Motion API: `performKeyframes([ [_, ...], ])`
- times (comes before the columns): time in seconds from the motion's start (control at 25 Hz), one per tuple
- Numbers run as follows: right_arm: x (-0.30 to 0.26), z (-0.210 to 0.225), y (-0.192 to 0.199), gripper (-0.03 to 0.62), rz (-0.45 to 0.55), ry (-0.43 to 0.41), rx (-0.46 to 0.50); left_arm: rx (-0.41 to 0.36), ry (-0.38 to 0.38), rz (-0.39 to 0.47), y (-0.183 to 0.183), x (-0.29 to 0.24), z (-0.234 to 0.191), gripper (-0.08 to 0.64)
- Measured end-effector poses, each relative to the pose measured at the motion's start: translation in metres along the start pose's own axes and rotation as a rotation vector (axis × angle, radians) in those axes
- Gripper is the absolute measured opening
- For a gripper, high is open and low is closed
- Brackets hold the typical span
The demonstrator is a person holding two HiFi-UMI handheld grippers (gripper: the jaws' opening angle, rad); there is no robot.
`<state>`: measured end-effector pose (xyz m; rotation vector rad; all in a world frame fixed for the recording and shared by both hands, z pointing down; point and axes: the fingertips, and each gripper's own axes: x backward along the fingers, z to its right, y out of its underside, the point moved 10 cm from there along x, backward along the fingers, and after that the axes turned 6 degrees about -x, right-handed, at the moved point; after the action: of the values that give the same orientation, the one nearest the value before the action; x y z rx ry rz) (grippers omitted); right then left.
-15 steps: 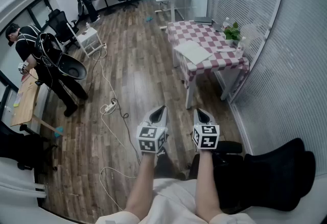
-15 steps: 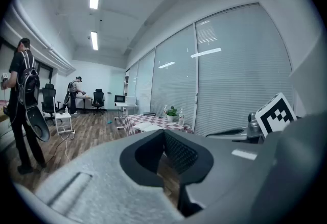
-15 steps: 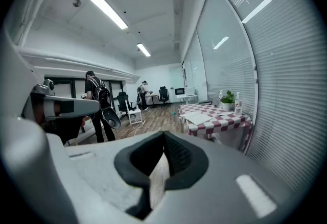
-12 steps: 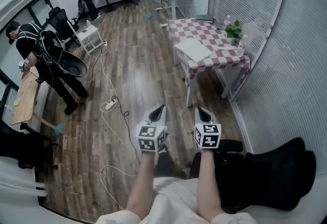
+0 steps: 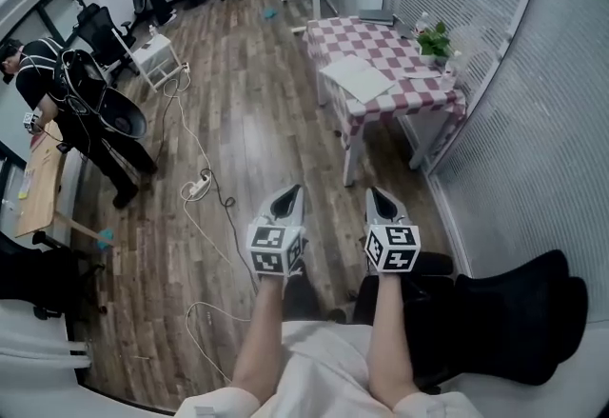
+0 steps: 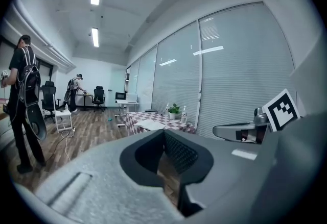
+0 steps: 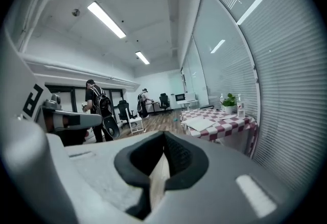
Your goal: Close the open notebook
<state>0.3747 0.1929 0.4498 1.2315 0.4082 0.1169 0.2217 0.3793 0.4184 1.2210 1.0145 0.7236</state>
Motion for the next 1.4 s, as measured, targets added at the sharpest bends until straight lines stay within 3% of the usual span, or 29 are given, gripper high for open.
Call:
performKeyframes([
  [0.12, -0.016, 0.004, -0.008, 0.0, 0.016, -0.043, -0.051, 0.011, 0.012, 0.008, -0.008, -0.023, -0.013, 0.008],
  [0.52, -0.074, 0.014, -0.027, 0.0, -0.009, -0.052, -0.16, 0.061, 0.103, 0.01, -0.019, -0.103, -0.053, 0.008],
  [0.88, -0.147, 0.02, -0.052, 0.0, -0.005, 0.013, -0.173, 0.052, 0.176, 0.0, -0.03, -0.168, -0.106, 0.008],
  [1.2, -0.212, 0.005, -0.055, 0.0, 0.1, 0.003, -0.316, 0.072, 0.242, 0.022, -0.033, -0.196, -0.173, 0.008],
  [1.4, -0.232, -0.001, -0.045, 0.0, 0.106, 0.038, -0.321, 0.107, 0.224, 0.006, -0.018, -0.203, -0.211, 0.006],
])
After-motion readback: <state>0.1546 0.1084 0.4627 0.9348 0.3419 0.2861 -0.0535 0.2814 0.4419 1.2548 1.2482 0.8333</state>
